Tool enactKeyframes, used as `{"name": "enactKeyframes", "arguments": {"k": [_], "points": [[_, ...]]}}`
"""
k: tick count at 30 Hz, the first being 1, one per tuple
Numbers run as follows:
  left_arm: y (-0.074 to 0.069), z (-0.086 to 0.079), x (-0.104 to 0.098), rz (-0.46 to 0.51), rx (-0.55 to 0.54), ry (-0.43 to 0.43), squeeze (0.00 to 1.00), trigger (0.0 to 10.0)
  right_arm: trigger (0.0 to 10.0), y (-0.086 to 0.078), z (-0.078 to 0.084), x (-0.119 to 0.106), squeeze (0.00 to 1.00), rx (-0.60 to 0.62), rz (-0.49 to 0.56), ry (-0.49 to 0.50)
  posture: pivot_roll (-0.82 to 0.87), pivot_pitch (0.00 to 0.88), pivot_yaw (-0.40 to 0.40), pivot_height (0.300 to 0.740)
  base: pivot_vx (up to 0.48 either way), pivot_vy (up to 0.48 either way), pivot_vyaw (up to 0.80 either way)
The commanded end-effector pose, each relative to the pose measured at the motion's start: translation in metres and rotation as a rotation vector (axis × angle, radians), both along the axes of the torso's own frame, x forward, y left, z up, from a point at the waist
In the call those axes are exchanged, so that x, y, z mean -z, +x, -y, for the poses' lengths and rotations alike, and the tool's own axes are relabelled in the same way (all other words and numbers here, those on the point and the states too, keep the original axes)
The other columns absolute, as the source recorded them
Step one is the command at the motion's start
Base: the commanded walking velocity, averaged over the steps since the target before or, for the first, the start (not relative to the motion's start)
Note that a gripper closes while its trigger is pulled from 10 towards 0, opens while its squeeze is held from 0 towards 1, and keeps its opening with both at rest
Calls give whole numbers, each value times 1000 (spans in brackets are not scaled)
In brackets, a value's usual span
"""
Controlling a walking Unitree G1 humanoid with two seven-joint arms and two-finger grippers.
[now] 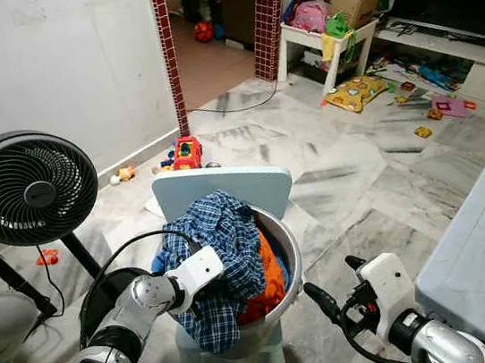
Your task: Hang hanger
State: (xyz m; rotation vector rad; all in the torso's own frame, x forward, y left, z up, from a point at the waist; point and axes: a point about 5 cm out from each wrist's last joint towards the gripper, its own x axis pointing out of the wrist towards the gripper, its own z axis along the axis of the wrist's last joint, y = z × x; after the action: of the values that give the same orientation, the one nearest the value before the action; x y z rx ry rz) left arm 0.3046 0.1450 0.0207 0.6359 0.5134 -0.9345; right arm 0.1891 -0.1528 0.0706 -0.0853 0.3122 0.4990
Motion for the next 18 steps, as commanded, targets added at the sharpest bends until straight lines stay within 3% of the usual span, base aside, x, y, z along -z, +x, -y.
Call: {"name": "enactKeyframes", "arguments": {"k": [1, 9, 18], "points": [[4, 1, -5, 24, -5, -14, 0, 0, 10000, -1, 3, -5, 0, -6, 7, 2, 13, 0, -42, 740, 0, 0, 0], [14, 3, -16, 98, -78, -94, 0, 0, 10000, -4, -1, -4, 0, -33, -12, 31, 23, 0, -37, 740, 0, 0, 0], [17, -2, -18, 101, -177, -156, 0, 0, 10000, 5, 5, -7, 0, 2, 6, 14, 43, 0, -48, 740, 0, 0, 0]]}}
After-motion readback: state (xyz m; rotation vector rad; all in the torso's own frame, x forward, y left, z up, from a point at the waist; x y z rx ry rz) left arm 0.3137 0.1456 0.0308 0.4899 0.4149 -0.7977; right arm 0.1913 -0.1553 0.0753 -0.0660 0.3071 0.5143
